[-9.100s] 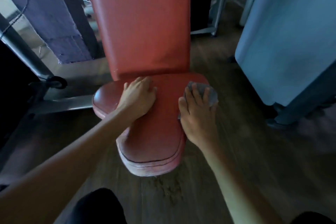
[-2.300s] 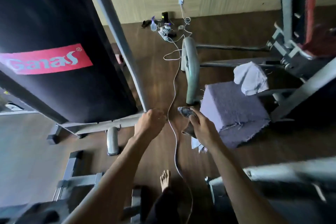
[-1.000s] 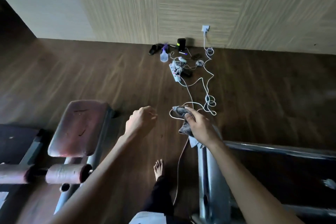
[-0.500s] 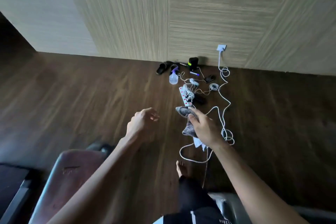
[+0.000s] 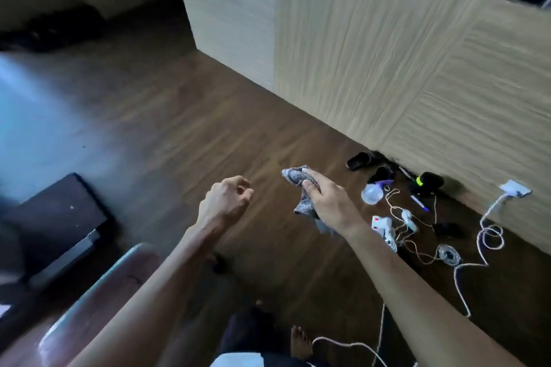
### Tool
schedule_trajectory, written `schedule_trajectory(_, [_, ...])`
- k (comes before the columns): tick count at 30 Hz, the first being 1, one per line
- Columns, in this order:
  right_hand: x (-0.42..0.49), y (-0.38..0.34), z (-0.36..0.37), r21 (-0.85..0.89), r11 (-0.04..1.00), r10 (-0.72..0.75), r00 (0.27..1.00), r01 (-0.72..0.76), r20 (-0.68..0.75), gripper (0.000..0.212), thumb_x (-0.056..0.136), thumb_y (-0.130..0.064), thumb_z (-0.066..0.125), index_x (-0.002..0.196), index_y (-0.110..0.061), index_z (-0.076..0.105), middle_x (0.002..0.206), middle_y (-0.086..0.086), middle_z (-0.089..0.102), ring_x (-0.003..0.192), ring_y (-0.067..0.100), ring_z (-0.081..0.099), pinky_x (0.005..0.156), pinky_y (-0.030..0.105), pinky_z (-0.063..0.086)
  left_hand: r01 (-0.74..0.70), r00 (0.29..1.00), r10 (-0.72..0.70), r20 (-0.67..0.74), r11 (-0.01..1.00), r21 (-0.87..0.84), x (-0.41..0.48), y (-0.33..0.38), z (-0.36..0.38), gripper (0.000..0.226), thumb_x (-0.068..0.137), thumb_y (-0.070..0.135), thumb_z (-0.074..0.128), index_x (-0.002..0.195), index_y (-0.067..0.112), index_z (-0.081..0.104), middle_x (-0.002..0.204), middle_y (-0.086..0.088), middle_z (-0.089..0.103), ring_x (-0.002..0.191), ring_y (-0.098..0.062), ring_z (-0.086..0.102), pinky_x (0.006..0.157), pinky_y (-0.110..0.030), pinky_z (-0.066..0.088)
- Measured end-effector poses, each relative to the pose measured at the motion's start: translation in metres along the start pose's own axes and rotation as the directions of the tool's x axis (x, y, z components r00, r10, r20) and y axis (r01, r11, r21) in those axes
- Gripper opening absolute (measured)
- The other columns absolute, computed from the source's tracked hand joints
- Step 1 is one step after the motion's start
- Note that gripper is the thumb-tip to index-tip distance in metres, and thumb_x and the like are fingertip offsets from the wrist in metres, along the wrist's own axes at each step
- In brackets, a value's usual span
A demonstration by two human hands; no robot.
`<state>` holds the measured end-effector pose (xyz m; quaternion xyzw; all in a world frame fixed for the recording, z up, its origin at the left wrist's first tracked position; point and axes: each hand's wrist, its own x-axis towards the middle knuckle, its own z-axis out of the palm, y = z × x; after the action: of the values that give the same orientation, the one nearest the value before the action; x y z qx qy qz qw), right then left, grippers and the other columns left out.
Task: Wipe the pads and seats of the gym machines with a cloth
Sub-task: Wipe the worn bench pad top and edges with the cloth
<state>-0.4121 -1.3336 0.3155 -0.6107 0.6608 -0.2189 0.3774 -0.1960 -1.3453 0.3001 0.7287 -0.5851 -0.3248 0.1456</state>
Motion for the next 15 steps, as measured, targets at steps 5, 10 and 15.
schedule_trajectory(5, [0.111,-0.075,0.065,-0.028,0.982,-0.172,0.95,0.186,0.261,0.041,0.104,-0.028,0.044,0.145,-0.023,0.047,0.146,-0.009,0.049,0.133,0.008,0.045,0.108,0.014,0.027,0.214,0.957,-0.231,-0.174,0.97,-0.112,0.059,-0.064,-0.061,0.023,0.091,0.037,0.058,0.111,0.035,0.069,0.112,0.009,0.072,0.11,-0.02,0.064,0.094,-0.036,0.051])
schedule_trajectory(10, [0.179,-0.158,0.162,0.006,0.931,-0.313,0.791,0.364,0.525,0.04,0.103,-0.032,0.045,0.143,-0.029,0.047,0.132,-0.008,0.056,0.06,-0.024,0.05,0.06,-0.001,0.041,0.42,0.793,-0.507,-0.339,0.857,-0.299,0.071,-0.144,-0.128,0.021,0.089,0.039,0.061,0.107,0.036,0.07,0.112,0.003,0.073,0.111,-0.024,0.065,0.096,-0.035,0.051])
schedule_trajectory(15, [0.182,-0.246,0.252,0.027,0.786,-0.421,0.503,0.618,0.755,0.039,0.103,-0.028,0.046,0.142,-0.024,0.05,0.138,0.001,0.058,0.115,0.009,0.059,0.093,0.017,0.042,0.57,0.503,-0.75,-0.43,0.661,-0.487,0.027,-0.205,-0.168,0.025,0.09,0.033,0.061,0.113,0.032,0.071,0.117,-0.001,0.072,0.113,-0.028,0.063,0.095,-0.036,0.051])
